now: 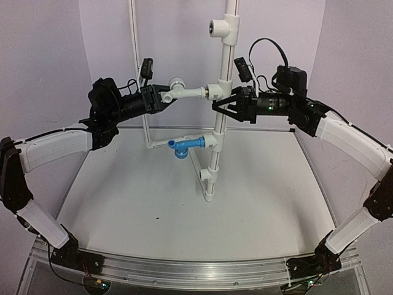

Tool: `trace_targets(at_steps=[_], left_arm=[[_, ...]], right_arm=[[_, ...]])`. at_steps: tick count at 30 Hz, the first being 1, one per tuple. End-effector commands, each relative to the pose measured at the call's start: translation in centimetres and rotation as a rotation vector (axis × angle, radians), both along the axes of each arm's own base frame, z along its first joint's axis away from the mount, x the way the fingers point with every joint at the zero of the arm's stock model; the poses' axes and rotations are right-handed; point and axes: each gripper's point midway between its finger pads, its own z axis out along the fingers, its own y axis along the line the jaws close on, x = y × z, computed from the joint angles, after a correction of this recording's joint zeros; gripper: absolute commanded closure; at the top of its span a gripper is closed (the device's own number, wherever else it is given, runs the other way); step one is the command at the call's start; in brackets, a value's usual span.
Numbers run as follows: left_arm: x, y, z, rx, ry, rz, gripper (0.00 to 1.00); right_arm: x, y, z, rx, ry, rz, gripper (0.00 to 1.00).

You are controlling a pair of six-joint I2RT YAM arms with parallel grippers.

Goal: Install the water faucets

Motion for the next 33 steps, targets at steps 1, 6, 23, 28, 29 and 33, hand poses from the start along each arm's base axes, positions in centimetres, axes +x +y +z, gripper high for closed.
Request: trace_targets(at_steps=[1, 6, 23, 28, 29, 33], left_arm=[[-3.8, 0.6, 6.3, -0.084, -0.191, -0.1, 0.86], [-5.4, 0.0, 7.0, 0.001, -0.274, -0.12, 0.86], [-9.1, 0.1, 9.3, 0.089, -0.41, -0.144, 0.88], [-10.0, 0.1, 9.9, 0.101, -0.435, -0.159, 0.88], [-10.2, 0.1, 10.1, 0.099, -0.44, -0.162, 0.88], [-10.6, 0.1, 10.8, 0.095, -0.448, -0.182, 0.88]], right_arm=[[-0.9, -0.7, 0.7, 0.009, 0.115, -0.012, 1.0], [-0.8, -0.7, 0.7, 0.008, 0.104, -0.015, 1.0], [0.3, -0.3, 0.6, 0.008, 0.116, -0.043, 1.0], [0.6, -0.1, 0.4, 0.006, 0.126, -0.045, 1.0], [0.7, -0.1, 0.4, 0.006, 0.125, -0.047, 1.0], [0.7, 0.0, 0.4, 0.006, 0.126, -0.043, 1.0]])
